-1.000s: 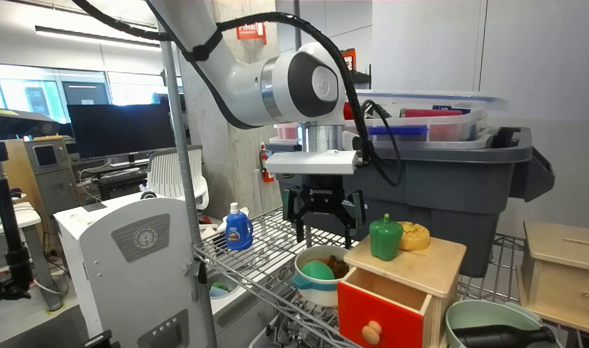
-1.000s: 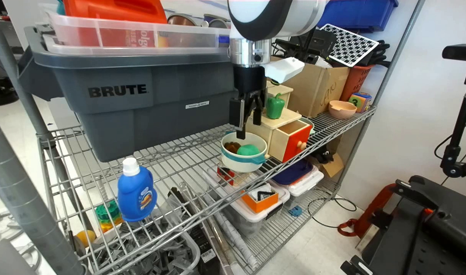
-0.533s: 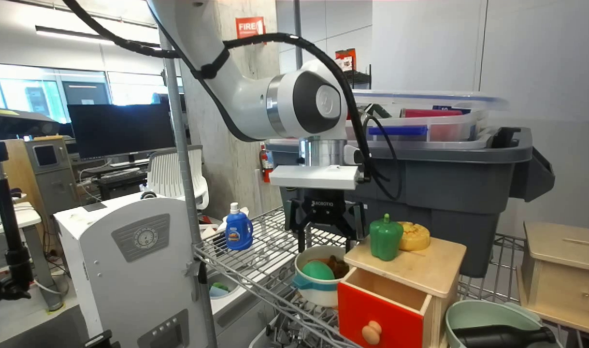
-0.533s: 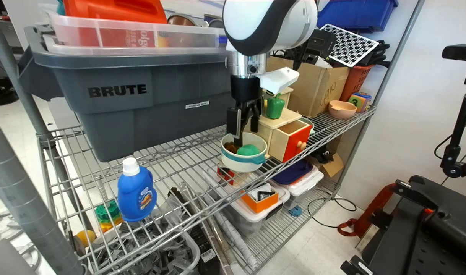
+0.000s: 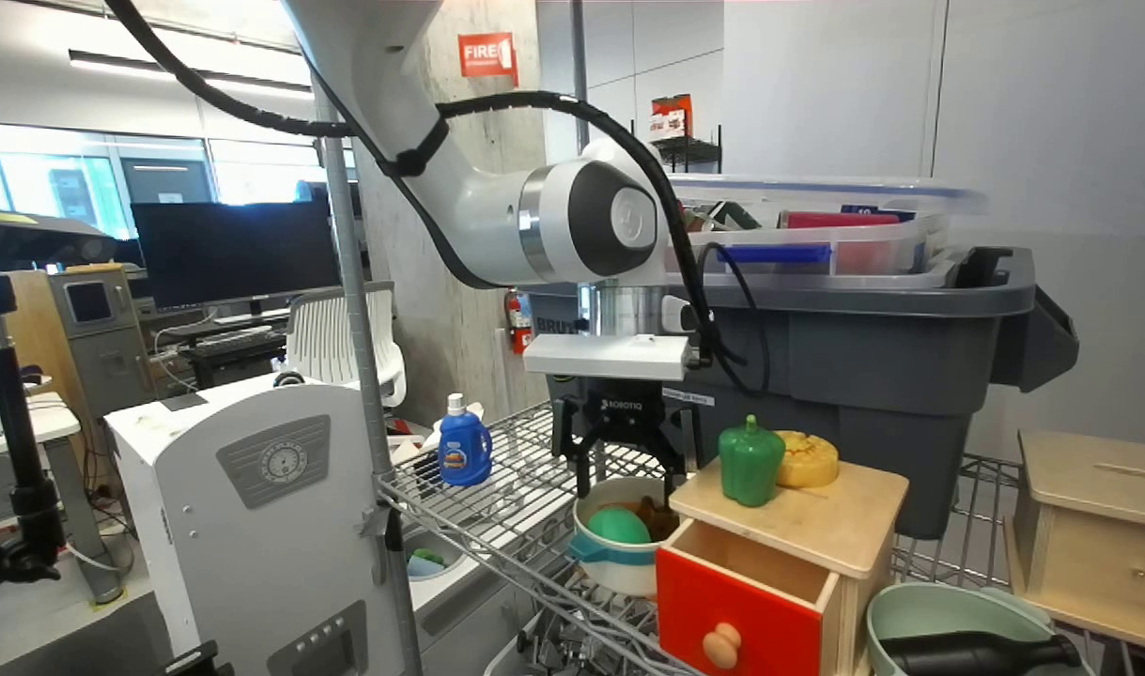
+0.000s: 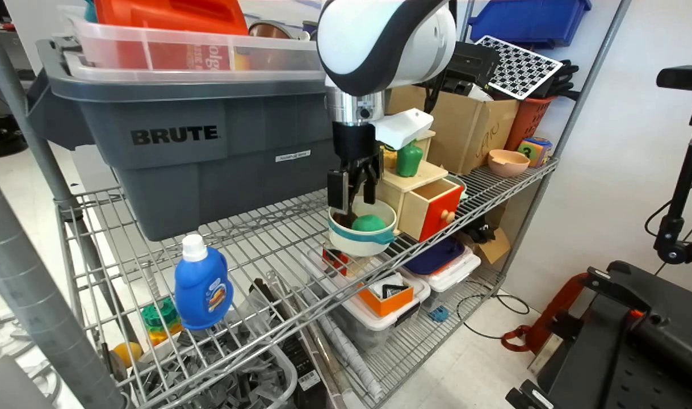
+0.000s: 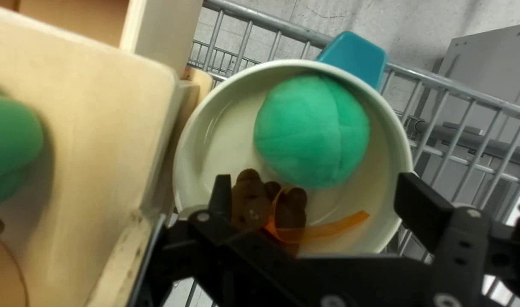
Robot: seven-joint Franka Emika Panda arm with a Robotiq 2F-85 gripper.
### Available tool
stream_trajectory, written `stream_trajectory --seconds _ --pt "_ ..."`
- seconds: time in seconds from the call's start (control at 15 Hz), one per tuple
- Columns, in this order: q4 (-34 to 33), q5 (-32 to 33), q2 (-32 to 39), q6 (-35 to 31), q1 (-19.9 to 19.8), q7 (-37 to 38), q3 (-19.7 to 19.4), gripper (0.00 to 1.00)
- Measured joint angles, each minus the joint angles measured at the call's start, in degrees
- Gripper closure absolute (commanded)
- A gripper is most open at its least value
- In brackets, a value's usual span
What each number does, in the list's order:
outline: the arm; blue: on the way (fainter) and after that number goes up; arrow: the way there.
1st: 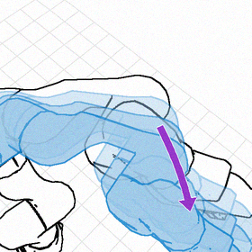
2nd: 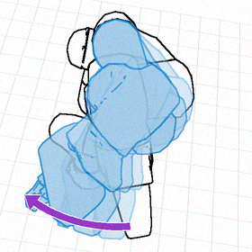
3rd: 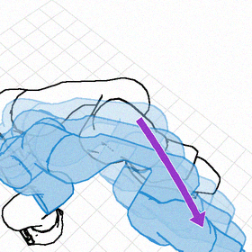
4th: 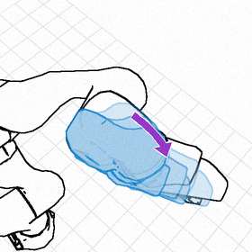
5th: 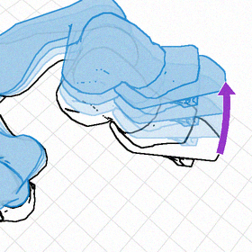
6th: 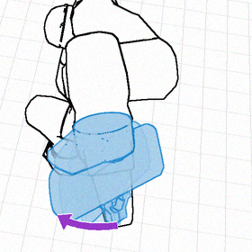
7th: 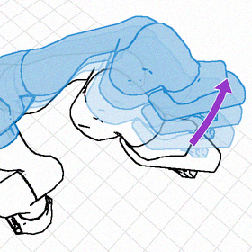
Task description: Put the turquoise object in the pot on top of the chest drawer
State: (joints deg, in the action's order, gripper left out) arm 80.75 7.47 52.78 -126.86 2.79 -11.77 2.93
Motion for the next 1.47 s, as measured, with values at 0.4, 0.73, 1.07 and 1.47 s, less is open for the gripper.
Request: stream_trajectory --seconds 0.4,0.73,1.07,1.47 --pt "-0.4 0.0 0.5 0.0 0.6 0.0 0.0 0.77" --pt "-0.4 0.0 0.6 0.1 0.7 0.0 0.0 1.0" --pt "-0.2 0.0 0.6 0.1 1.4 0.0 0.0 1.0" --pt "1.7 0.3 -0.2 -0.1 4.0 0.2 0.0 1.0"
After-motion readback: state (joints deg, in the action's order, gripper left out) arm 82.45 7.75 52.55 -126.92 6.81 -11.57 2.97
